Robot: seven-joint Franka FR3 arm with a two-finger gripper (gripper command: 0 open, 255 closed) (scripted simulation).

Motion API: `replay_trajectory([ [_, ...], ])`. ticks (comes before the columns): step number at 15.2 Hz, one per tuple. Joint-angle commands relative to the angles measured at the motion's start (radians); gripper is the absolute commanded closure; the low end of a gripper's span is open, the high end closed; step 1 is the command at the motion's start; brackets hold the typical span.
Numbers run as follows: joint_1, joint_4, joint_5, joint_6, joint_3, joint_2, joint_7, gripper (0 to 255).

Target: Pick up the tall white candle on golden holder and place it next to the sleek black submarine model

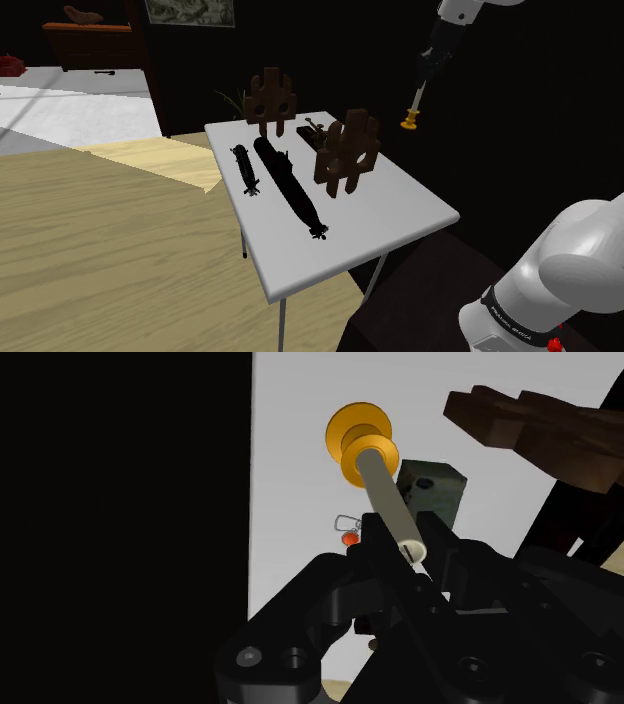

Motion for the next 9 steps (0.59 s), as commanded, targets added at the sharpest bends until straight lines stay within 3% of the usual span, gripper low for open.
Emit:
replay_trajectory([
  [1, 0.015, 0.009, 0.008, 0.013, 0.020, 0.025, 0.033, 255],
  [9, 0.082, 0.101, 0.040, 0.062, 0.100, 0.172, 0.171, 255],
])
